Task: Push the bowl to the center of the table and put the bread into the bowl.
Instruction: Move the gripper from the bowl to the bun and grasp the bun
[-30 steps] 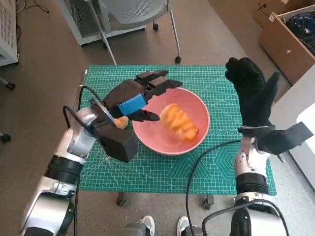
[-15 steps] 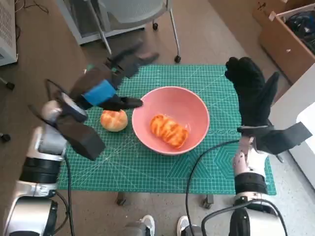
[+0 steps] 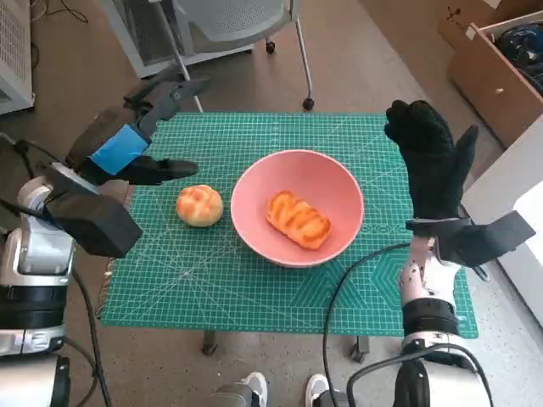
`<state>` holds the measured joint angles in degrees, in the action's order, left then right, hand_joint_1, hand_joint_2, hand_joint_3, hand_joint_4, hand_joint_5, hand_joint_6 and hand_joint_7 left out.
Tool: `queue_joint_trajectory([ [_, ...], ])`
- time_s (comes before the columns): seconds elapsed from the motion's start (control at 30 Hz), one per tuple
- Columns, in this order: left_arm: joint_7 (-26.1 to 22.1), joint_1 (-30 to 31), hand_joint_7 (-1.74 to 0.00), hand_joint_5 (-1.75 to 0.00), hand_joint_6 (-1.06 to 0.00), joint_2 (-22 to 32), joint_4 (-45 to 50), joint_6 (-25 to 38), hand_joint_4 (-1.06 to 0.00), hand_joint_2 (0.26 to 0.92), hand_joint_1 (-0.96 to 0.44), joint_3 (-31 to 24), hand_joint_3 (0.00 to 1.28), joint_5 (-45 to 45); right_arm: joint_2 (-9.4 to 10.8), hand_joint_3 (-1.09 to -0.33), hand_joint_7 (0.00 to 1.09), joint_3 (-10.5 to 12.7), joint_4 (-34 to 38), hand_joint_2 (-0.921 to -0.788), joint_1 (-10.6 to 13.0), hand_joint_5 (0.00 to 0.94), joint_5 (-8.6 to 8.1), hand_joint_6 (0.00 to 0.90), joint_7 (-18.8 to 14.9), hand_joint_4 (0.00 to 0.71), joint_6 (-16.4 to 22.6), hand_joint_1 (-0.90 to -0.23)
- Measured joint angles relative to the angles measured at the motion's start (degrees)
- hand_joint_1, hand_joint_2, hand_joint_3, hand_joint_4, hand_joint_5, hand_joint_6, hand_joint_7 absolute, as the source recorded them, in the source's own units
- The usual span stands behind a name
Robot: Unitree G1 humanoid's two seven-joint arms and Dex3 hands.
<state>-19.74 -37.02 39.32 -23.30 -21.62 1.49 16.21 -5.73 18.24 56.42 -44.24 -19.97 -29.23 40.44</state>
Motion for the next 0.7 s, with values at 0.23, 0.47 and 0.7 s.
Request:
queue_joint_trajectory([
  [0.23,-3.32,0.23,-0.18,0.00,-0.13,0.56,-4.97,2.73,-0.01,0.821,-0.45,2.73,0.00,1.47,-0.01,-0.764,0.30,-0.26,0.23,-0.921,-0.27,0.000,0.06,0.081,-0.18,0.155,-0.01,-0.586],
  [0.47,-6.50,-0.28,-0.10,0.00,-0.15,-1.09,-10.33,6.12,0.00,0.797,-0.37,5.51,0.00,1.61,-0.18,-0.762,0.30,-0.32,0.25,-0.921,-0.46,0.000,0.07,0.083,-0.23,0.155,-0.40,-0.587],
  [0.7,-6.84,-2.66,-0.08,0.00,-0.16,-3.49,-18.72,6.77,0.00,0.783,-0.29,8.91,0.00,3.50,-0.52,-0.761,0.30,-0.44,0.23,-0.921,-0.48,0.001,0.08,0.086,-0.26,0.158,-0.52,-0.586],
])
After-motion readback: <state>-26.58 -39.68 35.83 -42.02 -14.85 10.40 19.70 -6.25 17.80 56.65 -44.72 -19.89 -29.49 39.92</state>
